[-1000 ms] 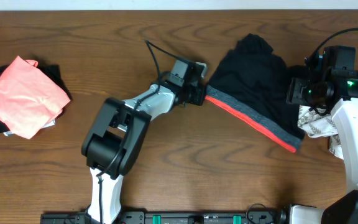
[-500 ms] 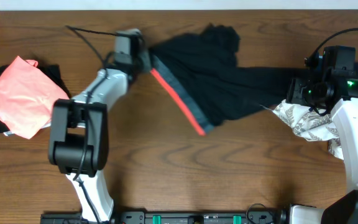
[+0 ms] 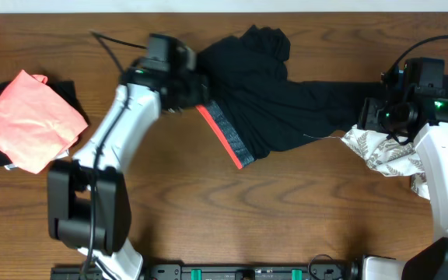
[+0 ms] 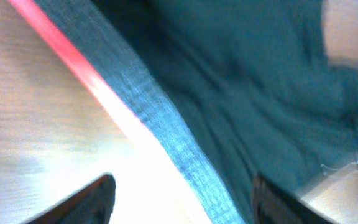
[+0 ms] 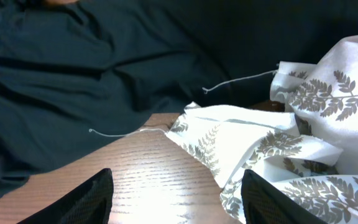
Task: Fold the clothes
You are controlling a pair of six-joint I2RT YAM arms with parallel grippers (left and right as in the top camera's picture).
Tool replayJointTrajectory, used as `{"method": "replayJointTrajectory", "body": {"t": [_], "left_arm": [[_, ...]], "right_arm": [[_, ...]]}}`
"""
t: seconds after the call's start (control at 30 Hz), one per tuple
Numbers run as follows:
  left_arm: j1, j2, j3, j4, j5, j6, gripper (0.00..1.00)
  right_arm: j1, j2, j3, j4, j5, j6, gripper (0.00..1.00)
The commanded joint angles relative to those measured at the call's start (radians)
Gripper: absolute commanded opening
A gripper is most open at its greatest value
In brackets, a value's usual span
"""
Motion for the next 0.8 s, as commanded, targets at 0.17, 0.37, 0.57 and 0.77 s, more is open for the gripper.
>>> {"method": "replayJointTrajectory", "body": {"t": [0.17, 0.37, 0.57, 0.77], "left_arm": [[-0.237, -0.01, -0.098, -0.03, 0.031, -0.169, 0.71], [-0.326, -0.01, -0.293, 0.14, -0.037, -0.494, 0.71], [-0.365, -0.01, -0.449, 0.313, -0.1, -0.592, 0.72], [-0.385, -0.01, -0.519, 0.474, -0.1, -0.624, 0.72]], "right_arm": [[0.008, -0.001, 0.002, -0.003, 0.01, -0.005, 0.64], [0.008, -0.001, 0.002, -0.008, 0.01, -0.005, 0.65], [0.008, -0.001, 0.002, -0.009, 0.009, -0.005, 0.65], [0.008, -0.001, 0.002, -0.01, 0.01, -0.005, 0.65]]}}
